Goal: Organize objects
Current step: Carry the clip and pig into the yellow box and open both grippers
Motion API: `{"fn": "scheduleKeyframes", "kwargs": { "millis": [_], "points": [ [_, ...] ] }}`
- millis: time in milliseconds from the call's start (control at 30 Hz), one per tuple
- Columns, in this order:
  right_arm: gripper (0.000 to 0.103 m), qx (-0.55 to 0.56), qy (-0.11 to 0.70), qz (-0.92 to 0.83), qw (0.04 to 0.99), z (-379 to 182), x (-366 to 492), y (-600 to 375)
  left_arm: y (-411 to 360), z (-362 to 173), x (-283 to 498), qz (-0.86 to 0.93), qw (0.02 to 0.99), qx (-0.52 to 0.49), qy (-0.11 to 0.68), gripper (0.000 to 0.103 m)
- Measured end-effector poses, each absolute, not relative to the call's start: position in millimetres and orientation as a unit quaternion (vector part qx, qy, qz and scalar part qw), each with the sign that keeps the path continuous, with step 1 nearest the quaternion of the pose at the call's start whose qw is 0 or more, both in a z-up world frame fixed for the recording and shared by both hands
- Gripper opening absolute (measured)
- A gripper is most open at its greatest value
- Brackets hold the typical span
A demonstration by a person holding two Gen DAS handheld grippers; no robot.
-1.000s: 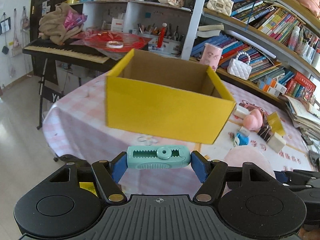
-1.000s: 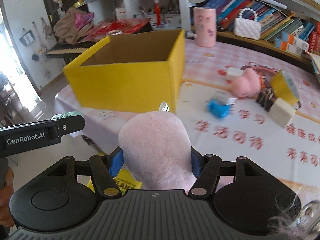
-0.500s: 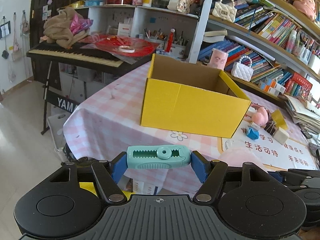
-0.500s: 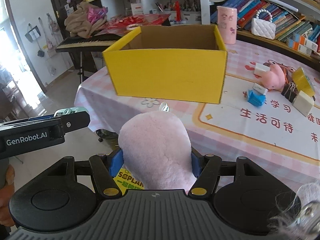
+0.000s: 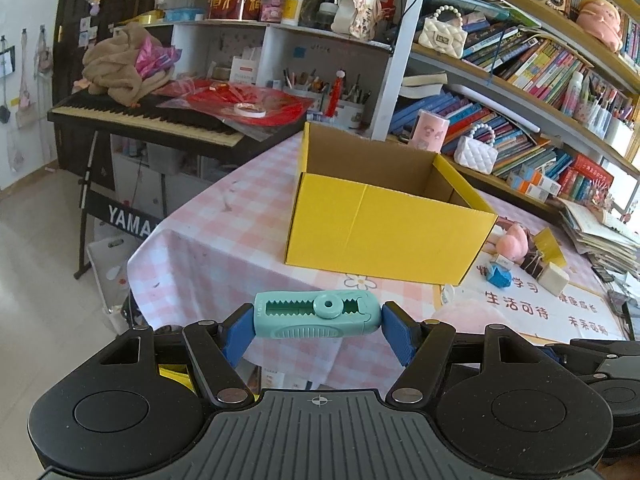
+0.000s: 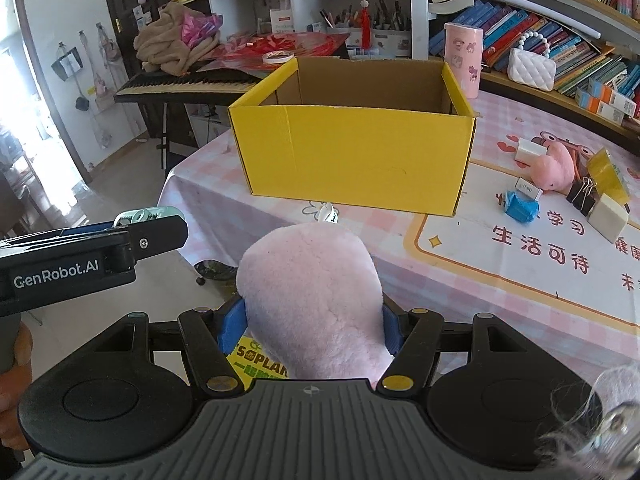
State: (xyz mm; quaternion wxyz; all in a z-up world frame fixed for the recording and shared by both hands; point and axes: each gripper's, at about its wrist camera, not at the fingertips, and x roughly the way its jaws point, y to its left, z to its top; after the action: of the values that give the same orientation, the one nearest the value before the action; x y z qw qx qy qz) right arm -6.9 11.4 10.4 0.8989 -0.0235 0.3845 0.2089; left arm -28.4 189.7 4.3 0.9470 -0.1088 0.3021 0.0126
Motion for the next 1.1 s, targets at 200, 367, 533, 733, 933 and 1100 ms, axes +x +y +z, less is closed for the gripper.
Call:
{"fn": "scheduleKeyframes", "kwargs": {
  "millis": [200,367,533,733,933,1100],
  "points": [
    [0.063,-0.025,0.381,0.202,0.902,14,-3,12,187,8,-25,0.003,0.951,-0.098,0.293,0.068],
    [0.063,-0.02,0.374,0.191,0.907,18,5,8,181,16,-15,-0.008,0.958,-0.081,0.275,0.068],
    [0.063,-0.016,0.333,0.179,0.926,37,28,1,176,34,7,-0.021,0.966,-0.07,0.247,0.068],
    [0.063,-0.021,0.253,0.163,0.954,69,80,-1,173,58,51,-0.022,0.975,-0.076,0.209,0.068],
    [0.063,0.01,0.24,0.152,0.959,78,147,-10,159,59,103,-0.008,0.978,-0.037,0.206,0.068],
    [0.063,0.02,0.253,0.157,0.954,59,191,-10,153,40,138,0.013,0.972,-0.027,0.235,0.068]
  ]
}}
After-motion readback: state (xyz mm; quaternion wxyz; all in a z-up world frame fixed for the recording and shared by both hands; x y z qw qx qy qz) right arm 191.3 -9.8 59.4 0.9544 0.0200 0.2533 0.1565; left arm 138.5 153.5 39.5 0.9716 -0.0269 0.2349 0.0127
